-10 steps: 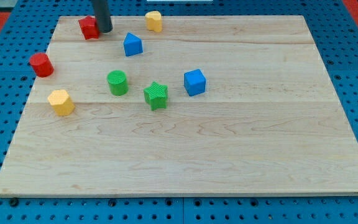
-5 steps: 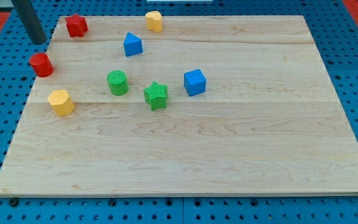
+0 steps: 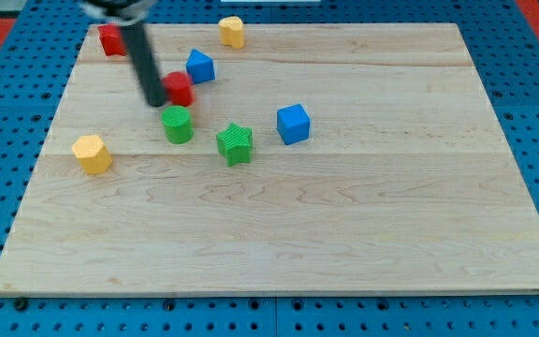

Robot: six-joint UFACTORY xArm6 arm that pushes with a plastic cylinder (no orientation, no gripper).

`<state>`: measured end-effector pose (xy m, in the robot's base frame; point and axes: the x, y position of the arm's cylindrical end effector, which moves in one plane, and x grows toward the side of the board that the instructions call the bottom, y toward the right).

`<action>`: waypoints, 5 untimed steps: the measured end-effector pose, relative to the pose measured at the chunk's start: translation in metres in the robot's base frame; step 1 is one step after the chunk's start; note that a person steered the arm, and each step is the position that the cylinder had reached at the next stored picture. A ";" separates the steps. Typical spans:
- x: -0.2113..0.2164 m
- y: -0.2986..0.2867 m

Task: Push the red circle diagonally right above blue cube

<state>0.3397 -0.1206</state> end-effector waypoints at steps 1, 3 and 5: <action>-0.013 0.009; -0.032 0.114; -0.040 0.185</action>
<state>0.3000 0.0643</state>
